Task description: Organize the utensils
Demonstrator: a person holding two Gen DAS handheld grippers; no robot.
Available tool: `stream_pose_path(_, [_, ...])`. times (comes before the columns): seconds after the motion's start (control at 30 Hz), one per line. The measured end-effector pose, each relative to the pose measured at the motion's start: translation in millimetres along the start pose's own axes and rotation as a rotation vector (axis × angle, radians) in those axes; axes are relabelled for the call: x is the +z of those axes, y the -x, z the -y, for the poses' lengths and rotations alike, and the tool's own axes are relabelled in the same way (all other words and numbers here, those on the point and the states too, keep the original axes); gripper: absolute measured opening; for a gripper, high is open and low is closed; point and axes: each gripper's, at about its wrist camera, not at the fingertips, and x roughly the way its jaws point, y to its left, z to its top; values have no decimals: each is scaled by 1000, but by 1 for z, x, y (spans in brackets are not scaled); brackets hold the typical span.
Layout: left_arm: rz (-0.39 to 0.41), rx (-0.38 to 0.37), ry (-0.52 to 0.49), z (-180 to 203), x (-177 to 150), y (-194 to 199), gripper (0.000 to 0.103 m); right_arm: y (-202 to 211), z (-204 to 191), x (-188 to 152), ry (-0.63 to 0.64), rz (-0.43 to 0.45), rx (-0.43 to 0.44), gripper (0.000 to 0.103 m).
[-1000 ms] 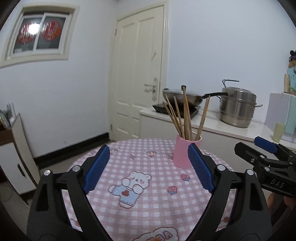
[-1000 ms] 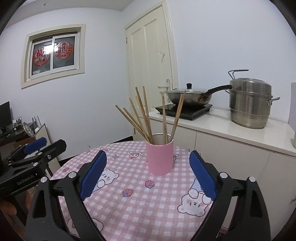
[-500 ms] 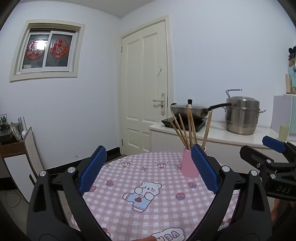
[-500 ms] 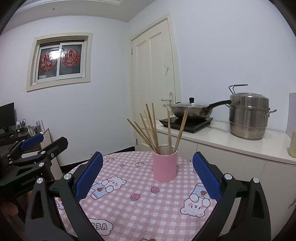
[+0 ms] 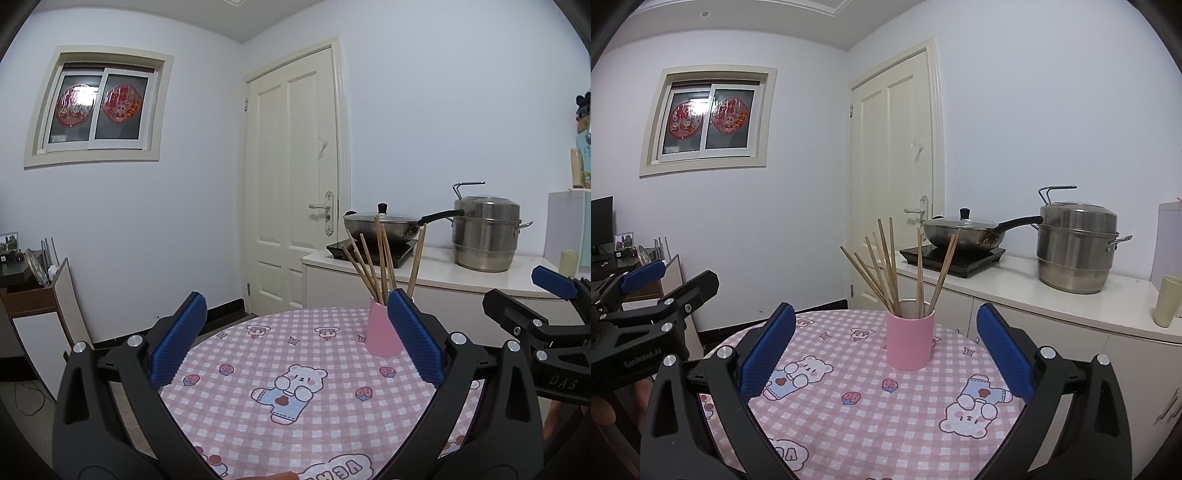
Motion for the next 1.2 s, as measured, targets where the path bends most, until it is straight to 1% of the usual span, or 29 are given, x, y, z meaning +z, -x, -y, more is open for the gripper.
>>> stream_pose_path(0.3, [-4,-1,1,-1,0,1,96,1,-3,-2,6,-5,1,95])
stream_pose_path(0.77, [-6,-8,-33,5,-3,3,96,4,-6,-4,11,-2,-9,95])
stream_pose_path(1.2, [-3,-18,-24,7,-4,4,96,6,-8,-4,10,-5,-8,95])
